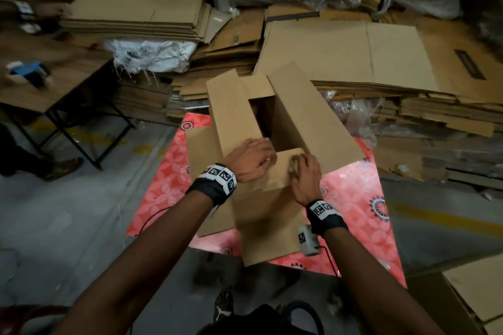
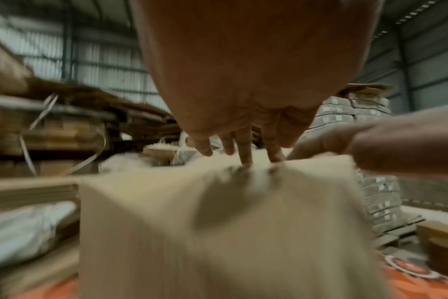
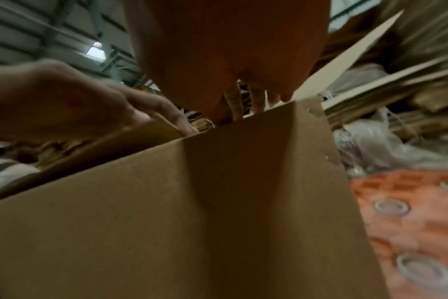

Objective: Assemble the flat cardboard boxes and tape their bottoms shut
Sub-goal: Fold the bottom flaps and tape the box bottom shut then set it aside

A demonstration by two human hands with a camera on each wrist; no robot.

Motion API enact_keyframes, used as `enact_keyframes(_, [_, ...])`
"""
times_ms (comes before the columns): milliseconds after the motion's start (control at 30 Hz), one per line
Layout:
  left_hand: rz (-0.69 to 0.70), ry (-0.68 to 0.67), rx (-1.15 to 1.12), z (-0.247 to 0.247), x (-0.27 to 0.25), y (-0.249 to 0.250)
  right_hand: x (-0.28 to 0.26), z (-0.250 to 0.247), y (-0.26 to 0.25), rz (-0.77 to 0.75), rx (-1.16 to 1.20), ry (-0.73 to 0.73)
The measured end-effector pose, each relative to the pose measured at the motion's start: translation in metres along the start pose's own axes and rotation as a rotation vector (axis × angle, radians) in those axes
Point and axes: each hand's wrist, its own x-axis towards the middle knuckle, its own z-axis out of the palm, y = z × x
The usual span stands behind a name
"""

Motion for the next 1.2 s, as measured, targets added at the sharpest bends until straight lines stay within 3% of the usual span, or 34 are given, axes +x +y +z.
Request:
enact_keyframes(133, [-0.051, 0.173, 0.037, -0.052, -0.022, -0.004, 0.004, 0.012, 0.000, 0.022, -0.071, 0.037])
enact_keyframes(200, [-0.141, 0.184, 0.104, -0.072, -0.040, -0.013, 0.007, 0.011, -0.011, 0.042, -0.148, 0.058])
enact_keyframes(267, [-0.262, 0.108, 0.152, -0.081, -0.061, -0.030, 0.007, 0.013, -0.025, 0.051, -0.204, 0.058])
enact_keyframes(367, [-0.473, -0.122, 0.159, -0.075, -0.088, -0.056, 0.005, 0.022, -0.050, -0.003, -0.162, 0.001])
enact_keyframes(433, [-0.529, -0.242, 0.146, -0.056, -0.096, -0.068, 0.003, 0.032, -0.064, -0.008, -0.110, -0.027])
enact_keyframes(567, [-0.479, -0.278, 0.109, -0.011, -0.099, -0.068, 0.001, 0.051, -0.069, -0.068, -0.201, -0.055])
enact_keyframes(667, [-0.467, -0.304, 0.219, 0.013, -0.092, -0.071, -0.001, 0.055, -0.062, -0.109, -0.300, -0.064])
enact_keyframes(800, [-0.304, -0.254, 0.414, 0.025, -0.080, -0.082, -0.001, 0.052, -0.060, -0.145, -0.338, -0.051])
enact_keyframes(933, [-0.205, -0.219, 0.408, 0.040, -0.073, -0.084, 0.003, 0.040, -0.041, -0.186, -0.280, -0.048])
enact_keyframes(1067, [-0.167, -0.125, 0.362, 0.056, -0.054, -0.058, 0.010, 0.013, -0.017, -0.213, -0.183, -0.027])
enact_keyframes(1200, [-0.171, -0.106, 0.386, 0.072, -0.012, -0.012, 0.009, -0.015, -0.009, -0.162, -0.241, -0.013])
